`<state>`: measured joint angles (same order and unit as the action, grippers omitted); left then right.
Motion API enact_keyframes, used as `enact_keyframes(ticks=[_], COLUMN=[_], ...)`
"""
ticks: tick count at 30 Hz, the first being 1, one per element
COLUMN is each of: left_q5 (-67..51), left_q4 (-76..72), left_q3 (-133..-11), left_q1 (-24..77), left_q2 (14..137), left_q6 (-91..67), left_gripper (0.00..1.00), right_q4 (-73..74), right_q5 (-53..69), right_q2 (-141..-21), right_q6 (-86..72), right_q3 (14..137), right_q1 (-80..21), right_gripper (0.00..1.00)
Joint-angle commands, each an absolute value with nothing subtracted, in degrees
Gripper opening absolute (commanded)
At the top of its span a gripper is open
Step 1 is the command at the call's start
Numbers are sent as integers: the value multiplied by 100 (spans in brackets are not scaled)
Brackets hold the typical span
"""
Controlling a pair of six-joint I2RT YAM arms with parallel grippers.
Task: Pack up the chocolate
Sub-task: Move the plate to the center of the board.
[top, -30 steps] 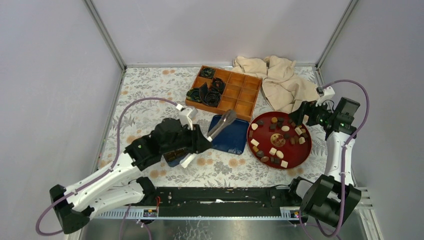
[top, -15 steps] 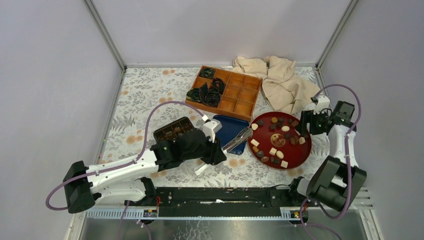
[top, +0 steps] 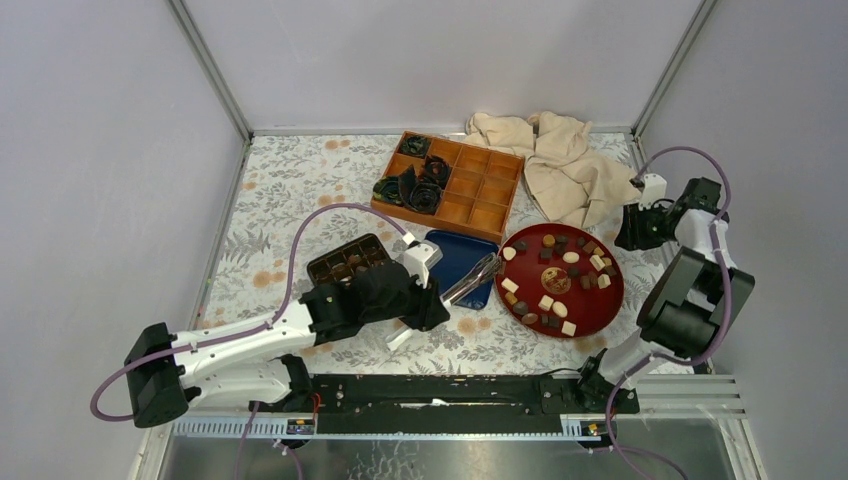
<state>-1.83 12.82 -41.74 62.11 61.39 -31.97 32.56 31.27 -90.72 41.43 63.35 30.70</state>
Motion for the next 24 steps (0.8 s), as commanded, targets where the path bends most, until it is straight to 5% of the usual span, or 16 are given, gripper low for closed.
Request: enact_keyframes(ticks=[1,8,24], left_q5=[-20,88,157], left_q4=[850,868,978], left_q3=[-4142,-4107,-4193], left_q1=[6240,6241,6240], left_q2=[6025,5989,6144], left_q6=[-2991,-2981,-2987], left_gripper=[37,38,38], right_q4=[3394,2802,3803], right_q5=[3232,2261,3134], right_q2=[-9633,-10307,-10298], right_q6=[4452,4319,5202], right_q3=[6802,6872,6201], right_q1=[3080,3081,2875], right_gripper=[39,11,8])
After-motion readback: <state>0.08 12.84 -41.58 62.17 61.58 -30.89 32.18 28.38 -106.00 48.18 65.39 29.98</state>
